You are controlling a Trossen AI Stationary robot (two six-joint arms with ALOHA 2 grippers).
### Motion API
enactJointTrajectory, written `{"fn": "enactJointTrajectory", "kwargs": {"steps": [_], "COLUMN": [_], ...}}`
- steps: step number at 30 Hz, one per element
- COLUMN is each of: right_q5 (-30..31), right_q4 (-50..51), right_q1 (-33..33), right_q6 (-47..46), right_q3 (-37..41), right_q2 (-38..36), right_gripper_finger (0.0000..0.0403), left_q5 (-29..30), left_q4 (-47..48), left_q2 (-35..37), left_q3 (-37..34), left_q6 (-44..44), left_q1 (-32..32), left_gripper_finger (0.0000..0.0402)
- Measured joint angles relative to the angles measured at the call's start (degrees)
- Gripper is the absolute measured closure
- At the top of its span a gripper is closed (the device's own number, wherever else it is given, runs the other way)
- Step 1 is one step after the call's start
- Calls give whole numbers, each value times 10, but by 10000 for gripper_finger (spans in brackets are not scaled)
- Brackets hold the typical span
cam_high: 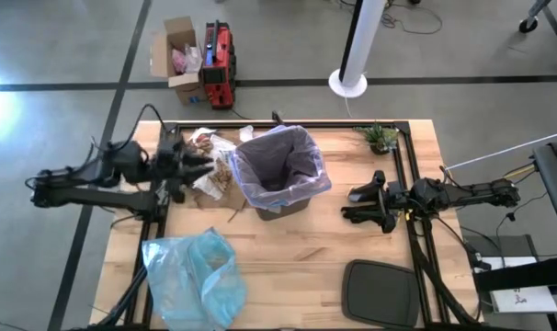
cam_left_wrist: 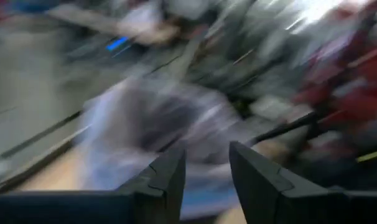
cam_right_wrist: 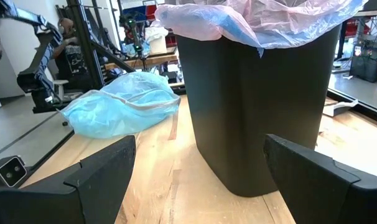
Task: Place trash/remove bag and relplace
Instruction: Put the brown paper into trash bin
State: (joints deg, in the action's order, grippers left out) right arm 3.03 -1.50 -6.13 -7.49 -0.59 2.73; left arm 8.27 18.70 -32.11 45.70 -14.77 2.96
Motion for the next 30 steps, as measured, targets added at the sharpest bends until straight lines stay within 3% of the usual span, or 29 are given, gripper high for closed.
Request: {"fn": "enactJointTrajectory", "kwargs": {"steps": [3,6,10,14,18,25,30], "right_q5": [0,0,0,0,0,0,0], "right_q4": [0,0,0,0,0,0,0], "right_q1": [0,0,0,0,0,0,0], "right_q6": [0,0,0,0,0,0,0], "right_q3": [0,0,0,0,0,0,0], "right_q2": [0,0,0,0,0,0,0], "right_gripper_finger": [64,64,64,64,64,64,64], "left_q5": [120,224,268,252,221,97,44], "left_q4": [170,317,470,510,509,497,417], "left_q2": [-28,-58,-96,-143,-202,-277,-316], "left_q3": [78,131,156,146,139,131,118], "left_q6": [-5,-88,-204,-272,-274,-198,-176], "left_q1": [0,0,1,19,75,254,377], "left_gripper_finger": [272,249,219,196,183,184,192]}}
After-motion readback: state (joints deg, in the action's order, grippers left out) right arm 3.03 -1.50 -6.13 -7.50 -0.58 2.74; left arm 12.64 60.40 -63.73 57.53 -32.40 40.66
